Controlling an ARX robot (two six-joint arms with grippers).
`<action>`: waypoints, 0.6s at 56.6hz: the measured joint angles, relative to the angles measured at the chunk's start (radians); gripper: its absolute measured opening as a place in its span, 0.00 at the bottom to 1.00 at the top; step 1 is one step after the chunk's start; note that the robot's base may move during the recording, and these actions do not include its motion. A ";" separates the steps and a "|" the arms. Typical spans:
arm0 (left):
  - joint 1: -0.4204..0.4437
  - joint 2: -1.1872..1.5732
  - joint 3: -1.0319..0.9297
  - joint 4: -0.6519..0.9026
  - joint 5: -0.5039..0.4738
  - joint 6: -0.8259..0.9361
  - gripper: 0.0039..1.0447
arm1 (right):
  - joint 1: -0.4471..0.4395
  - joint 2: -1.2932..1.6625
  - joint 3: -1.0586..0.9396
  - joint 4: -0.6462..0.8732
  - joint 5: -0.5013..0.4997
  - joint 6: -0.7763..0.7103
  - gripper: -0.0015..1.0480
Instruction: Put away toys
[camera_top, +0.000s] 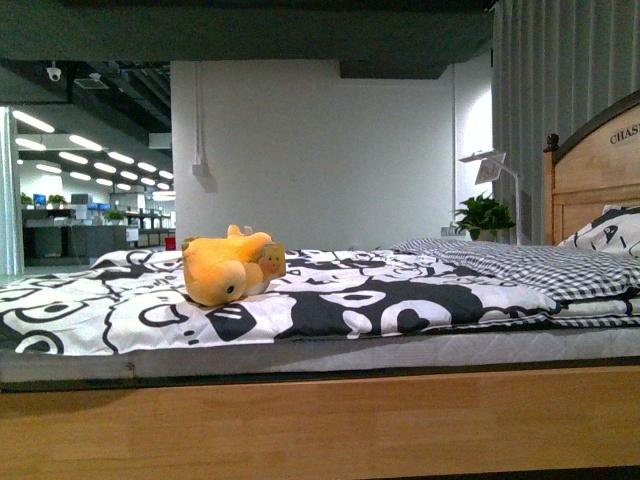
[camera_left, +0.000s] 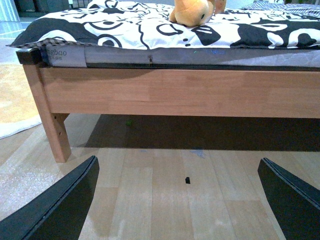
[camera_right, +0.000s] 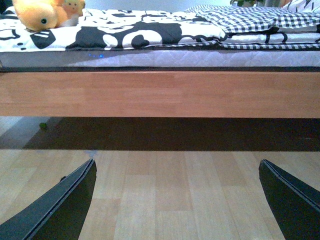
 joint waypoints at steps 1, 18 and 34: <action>0.000 0.000 0.000 0.000 0.000 0.000 0.94 | 0.000 0.000 0.000 0.000 0.000 0.000 0.94; 0.000 0.000 0.000 0.000 0.000 0.000 0.94 | 0.000 0.000 0.000 0.000 0.000 0.000 0.94; 0.000 0.000 0.000 0.000 0.000 0.000 0.94 | 0.000 0.000 0.000 0.000 0.000 0.000 0.94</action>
